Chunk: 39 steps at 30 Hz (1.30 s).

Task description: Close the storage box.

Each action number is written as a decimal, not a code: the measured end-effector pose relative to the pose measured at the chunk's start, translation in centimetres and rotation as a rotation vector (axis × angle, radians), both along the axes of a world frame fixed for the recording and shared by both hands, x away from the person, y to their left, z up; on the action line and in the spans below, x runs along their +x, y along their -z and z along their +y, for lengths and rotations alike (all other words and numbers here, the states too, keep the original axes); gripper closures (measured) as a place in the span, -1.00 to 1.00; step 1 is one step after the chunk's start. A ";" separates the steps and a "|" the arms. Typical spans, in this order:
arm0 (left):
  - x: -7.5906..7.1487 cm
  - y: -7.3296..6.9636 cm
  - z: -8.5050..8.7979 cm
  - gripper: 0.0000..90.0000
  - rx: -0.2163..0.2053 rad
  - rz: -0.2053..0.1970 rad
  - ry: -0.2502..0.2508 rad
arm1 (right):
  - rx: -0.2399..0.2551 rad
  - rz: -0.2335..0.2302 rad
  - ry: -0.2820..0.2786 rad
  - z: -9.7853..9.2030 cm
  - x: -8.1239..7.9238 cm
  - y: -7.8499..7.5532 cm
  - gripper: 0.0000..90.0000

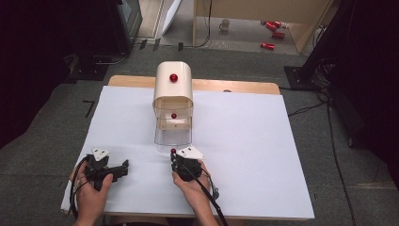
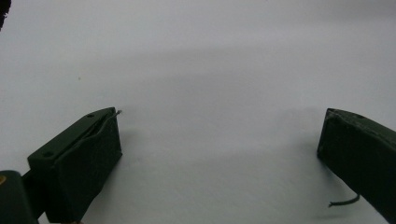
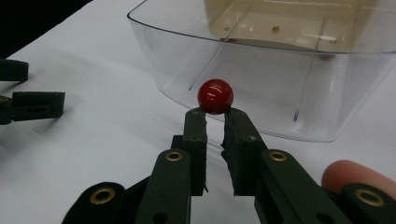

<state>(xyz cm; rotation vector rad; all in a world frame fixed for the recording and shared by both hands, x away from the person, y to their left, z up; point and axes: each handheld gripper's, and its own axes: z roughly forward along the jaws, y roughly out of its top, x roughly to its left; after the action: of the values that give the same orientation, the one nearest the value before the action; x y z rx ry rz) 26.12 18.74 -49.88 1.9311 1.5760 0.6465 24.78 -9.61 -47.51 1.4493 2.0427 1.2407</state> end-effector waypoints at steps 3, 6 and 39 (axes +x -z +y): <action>0.0 0.0 0.0 -1.00 0.000 0.000 0.000 | -0.010 -0.001 -0.001 0.1 0.4 0.0 0.79; 0.0 0.0 0.0 -1.00 0.000 0.000 0.000 | -0.017 -0.002 0.002 0.2 0.9 -0.1 0.79; 0.0 0.0 0.0 -1.00 -0.002 -0.001 -0.002 | -0.056 -0.002 0.029 0.5 6.8 -0.8 0.81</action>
<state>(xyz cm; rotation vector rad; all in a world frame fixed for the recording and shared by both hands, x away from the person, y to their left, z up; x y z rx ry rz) 26.13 18.73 -49.89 1.9278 1.5775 0.6471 31.56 -9.09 -46.75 1.4457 2.0316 1.1635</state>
